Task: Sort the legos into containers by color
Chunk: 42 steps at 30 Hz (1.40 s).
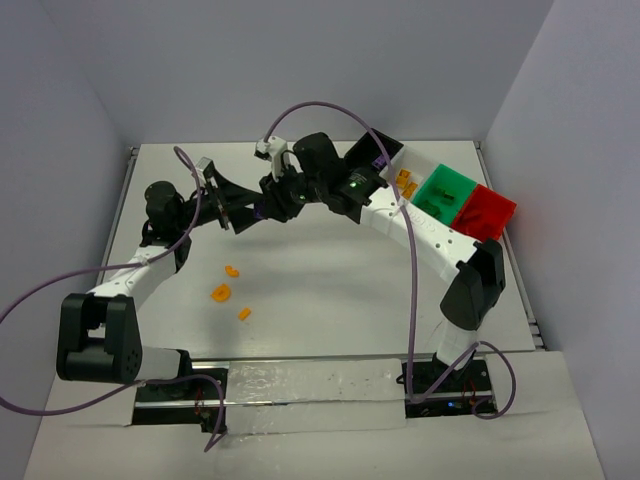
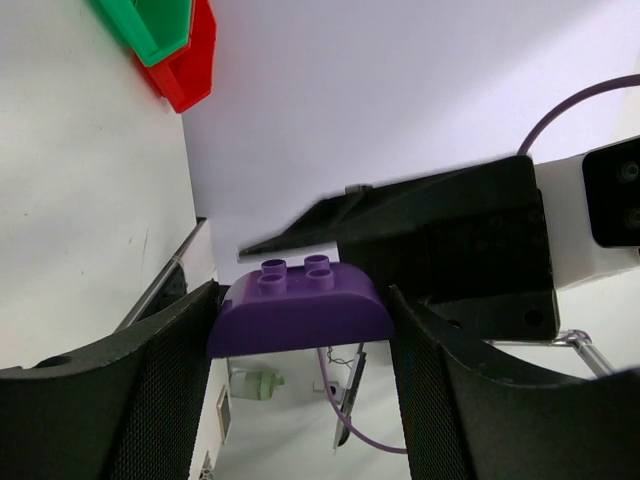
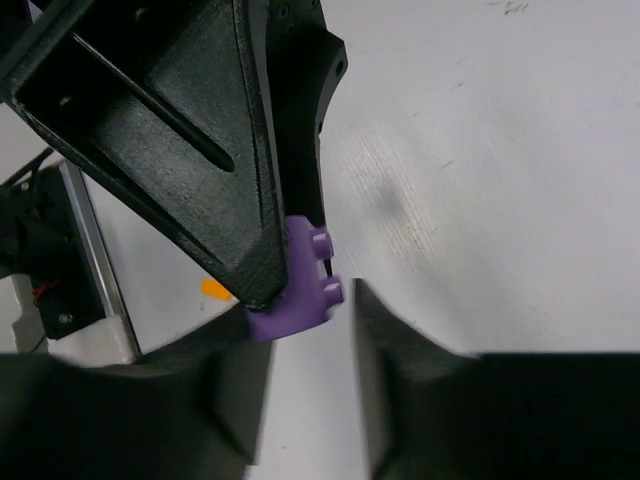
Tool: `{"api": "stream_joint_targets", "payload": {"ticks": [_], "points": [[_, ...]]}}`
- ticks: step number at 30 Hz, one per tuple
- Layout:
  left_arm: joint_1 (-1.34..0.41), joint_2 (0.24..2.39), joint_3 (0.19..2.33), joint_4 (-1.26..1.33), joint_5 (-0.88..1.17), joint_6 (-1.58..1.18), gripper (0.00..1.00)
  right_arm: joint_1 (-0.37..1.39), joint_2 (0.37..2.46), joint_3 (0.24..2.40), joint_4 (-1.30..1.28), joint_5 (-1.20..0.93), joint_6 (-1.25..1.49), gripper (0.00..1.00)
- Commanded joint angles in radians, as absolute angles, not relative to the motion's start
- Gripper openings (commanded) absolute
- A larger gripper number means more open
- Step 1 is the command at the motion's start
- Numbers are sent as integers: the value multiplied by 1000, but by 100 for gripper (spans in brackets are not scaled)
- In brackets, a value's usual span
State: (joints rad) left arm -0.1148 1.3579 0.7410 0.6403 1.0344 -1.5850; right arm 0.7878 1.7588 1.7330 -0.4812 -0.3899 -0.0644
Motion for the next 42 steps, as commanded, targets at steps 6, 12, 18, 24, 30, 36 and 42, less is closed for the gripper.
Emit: {"api": "stream_joint_targets", "payload": {"ticks": [6, 12, 18, 24, 30, 36, 42], "points": [[-100, 1316, 832, 404, 1021, -1356, 93, 781, 1706, 1733, -401, -329, -46, 0], [-9, 1300, 978, -11, 884, -957, 99, 698, 1673, 1680, -374, -318, -11, 0], [15, 1203, 1178, -356, 507, -439, 99, 520, 1733, 1686, -373, -143, 63, 0], [9, 1040, 1104, -406, 389, -145, 99, 375, 1900, 1778, -339, -25, 98, 0], [8, 980, 1066, -533, 288, 79, 99, 283, 2153, 2020, -330, 27, 116, 0], [9, 921, 1012, -571, 275, 146, 99, 256, 2295, 2164, -328, 63, 103, 0], [8, 937, 977, -595, 278, 171, 99, 250, 2335, 2172, -301, 100, 80, 4]]}}
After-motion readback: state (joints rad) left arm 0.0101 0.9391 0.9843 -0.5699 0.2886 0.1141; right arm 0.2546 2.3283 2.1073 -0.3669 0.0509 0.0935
